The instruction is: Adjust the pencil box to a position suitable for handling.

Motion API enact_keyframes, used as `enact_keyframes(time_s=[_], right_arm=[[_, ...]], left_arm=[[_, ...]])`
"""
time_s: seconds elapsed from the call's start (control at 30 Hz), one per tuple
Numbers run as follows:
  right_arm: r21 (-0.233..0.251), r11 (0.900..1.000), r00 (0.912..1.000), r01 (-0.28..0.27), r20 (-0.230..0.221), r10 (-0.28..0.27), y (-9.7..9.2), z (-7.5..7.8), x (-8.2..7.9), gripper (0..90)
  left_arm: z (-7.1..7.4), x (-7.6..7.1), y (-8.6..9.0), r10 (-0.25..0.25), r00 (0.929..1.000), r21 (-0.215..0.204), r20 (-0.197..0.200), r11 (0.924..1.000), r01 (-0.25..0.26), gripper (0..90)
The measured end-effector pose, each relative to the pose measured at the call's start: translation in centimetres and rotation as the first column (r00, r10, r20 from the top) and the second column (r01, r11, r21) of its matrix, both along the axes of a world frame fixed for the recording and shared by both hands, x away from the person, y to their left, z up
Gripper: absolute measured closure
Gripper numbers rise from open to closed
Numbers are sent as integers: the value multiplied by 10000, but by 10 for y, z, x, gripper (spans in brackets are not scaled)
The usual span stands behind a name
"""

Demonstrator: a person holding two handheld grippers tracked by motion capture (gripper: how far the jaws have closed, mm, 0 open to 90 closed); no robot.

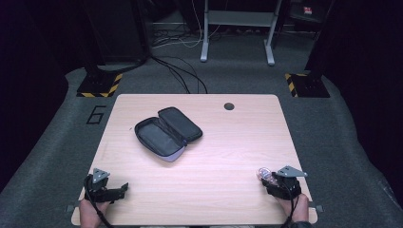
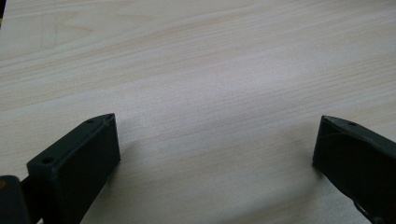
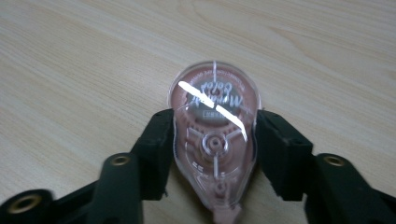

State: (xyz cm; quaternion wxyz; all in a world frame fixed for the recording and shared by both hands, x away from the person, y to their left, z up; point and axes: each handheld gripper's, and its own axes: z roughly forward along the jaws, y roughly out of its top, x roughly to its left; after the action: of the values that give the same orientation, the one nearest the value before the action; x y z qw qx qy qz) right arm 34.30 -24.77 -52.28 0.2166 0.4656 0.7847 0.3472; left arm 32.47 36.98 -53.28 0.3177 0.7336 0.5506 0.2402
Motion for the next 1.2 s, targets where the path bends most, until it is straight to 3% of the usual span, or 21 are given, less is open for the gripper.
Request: enact_keyframes(time_s=[0.27, 0.43, 0.7, 0.83, 1.03, 1.2], right_arm=[[-34, 10000, 9999, 1, 151, -1, 1, 0, -2, 496], [391, 9992, 9987, 41, 498, -61, 1, 4, -4, 498], [593, 9978, 9970, -285, 738, 241, 10, 16, -7, 497], [728, 9946, 9939, -743, 864, 679, 24, 19, -7, 497], [864, 9886, 9906, -1236, 693, 1179, 45, 17, -5, 497], [830, 9767, 9798, -1981, 460, 1948, 70, 11, -4, 496]], left_arm=[[0, 0, 0, 13, 10000, -14, 14, 10000, -13, 5], [0, 0, 0, -5, 10000, 11, -56, 10000, 5, 6], [0, 0, 0, 38, 10000, -2, -3, 10000, -38, 6], [0, 0, 0, 44, 10000, -35, 4, 10000, -44, 6], [0, 0, 0, 67, 10000, -28, 20, 10000, -67, 7], [0, 0, 0, 61, 10000, -33, 27, 10000, -61, 7]])
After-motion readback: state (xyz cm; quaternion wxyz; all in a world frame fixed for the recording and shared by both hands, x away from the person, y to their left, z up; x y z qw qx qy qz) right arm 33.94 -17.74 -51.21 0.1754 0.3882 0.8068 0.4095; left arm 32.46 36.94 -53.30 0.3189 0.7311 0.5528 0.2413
